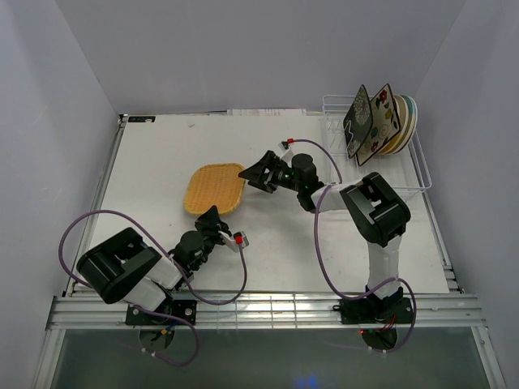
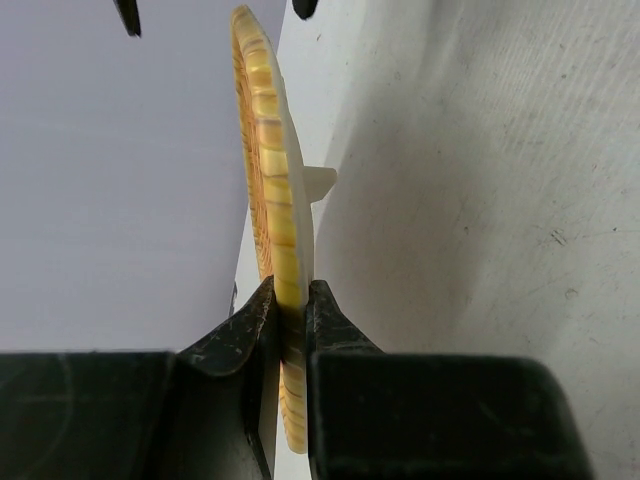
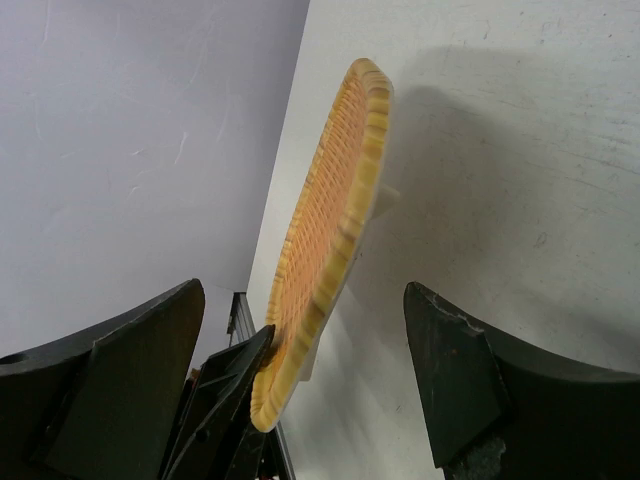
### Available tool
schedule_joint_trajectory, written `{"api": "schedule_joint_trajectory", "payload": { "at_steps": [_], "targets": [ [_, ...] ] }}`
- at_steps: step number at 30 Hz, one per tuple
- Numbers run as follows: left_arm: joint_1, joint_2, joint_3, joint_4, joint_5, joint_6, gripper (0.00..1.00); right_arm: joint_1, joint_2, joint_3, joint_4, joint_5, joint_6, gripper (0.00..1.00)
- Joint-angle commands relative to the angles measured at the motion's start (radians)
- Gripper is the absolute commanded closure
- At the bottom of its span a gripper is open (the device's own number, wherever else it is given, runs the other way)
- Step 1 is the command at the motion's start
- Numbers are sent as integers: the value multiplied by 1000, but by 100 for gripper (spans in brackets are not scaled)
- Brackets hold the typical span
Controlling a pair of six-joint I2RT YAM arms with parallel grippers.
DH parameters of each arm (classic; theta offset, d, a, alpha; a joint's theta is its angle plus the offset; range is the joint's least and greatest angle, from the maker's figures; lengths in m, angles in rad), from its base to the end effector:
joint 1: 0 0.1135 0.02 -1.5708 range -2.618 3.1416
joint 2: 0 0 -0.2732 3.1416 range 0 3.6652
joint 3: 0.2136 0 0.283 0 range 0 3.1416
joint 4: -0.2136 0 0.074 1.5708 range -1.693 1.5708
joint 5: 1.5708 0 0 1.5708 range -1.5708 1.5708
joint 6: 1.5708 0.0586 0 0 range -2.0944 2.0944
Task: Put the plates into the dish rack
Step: Pick up the plate from the corner of the board.
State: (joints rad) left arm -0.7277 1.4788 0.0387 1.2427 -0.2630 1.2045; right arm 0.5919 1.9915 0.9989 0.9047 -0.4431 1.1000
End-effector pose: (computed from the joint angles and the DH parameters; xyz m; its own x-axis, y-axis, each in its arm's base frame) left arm 0.1733 -0.1339 0.0935 0.3695 0.8782 -0.3036 0.2986 0.1972 0.9338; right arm 0.3672 0.2772 0.1529 -0.7981 0.4336 -0.4183 -0.3245 0.2756 0.9048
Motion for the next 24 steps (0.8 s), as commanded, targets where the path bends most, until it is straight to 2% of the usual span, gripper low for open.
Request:
{"api": "schedule_joint_trajectory", "payload": {
  "at_steps": [1,6,11,14,17,20,23,24],
  "targets": [
    [-15,-49,-2,363,-19,10,100,17,26,61,-4,9,9,14],
    [-27,-69,-5,367,-27,20,100,25,61,93,-20,14,15,16],
    [-41,-78,-11,366,-30,20,100,32,87,118,5,1,26,37],
    [-42,-75,-14,370,-33,18,100,39,84,112,20,6,17,42],
    [-44,-77,-17,370,-33,17,100,43,75,109,16,15,6,53],
    [-45,-77,-17,368,-38,13,100,45,76,110,16,12,4,77],
    [-45,-71,-20,367,-38,12,98,43,76,112,16,6,3,92],
    [-45,-68,-22,366,-38,12,96,43,76,112,16,4,3,92]
  ]
}}
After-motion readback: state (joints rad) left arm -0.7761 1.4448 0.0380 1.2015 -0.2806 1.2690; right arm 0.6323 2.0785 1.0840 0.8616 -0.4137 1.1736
